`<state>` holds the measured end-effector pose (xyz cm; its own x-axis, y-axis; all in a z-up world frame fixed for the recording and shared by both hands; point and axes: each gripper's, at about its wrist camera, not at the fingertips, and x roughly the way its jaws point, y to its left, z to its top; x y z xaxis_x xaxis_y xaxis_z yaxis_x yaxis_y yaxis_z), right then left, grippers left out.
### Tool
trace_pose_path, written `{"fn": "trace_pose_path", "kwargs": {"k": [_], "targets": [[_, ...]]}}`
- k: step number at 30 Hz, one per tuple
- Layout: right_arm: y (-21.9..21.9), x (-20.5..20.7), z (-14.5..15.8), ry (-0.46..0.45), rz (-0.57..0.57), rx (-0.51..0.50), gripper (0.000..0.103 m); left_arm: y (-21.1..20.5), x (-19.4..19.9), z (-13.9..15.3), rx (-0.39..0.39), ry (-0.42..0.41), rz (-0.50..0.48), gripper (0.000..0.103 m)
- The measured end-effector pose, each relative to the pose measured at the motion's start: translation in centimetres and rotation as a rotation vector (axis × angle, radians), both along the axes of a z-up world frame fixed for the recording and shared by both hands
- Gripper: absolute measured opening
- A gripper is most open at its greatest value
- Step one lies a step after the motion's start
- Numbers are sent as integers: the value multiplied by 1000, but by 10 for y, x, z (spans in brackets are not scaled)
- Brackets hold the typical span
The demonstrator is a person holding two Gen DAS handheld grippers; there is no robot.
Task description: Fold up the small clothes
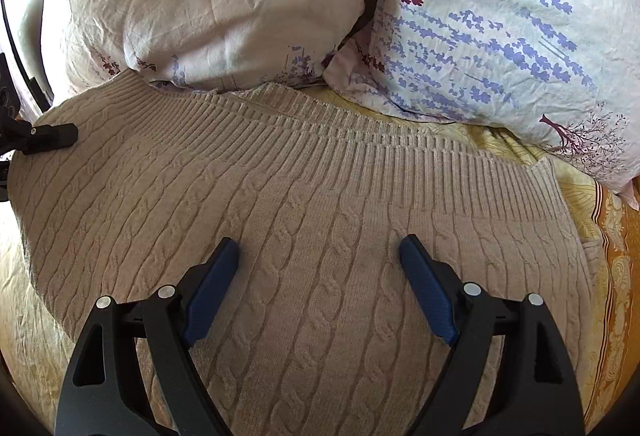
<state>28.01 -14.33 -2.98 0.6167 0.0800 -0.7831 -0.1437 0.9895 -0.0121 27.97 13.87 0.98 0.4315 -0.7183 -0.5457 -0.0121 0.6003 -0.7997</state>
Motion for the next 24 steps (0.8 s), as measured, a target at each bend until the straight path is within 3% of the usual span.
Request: {"fn": "trace_pose_path", "kwargs": {"k": [9, 15, 24], "targets": [[0, 1, 0, -2, 2, -1, 85, -42, 2, 33, -157, -72, -65, 22], [1, 0, 1, -3, 5, -3, 85, -75, 5, 39, -250, -78, -110, 22], [-3, -6, 5, 4, 20, 15, 86, -106, 8, 40, -301, -68, -148, 22]]}}
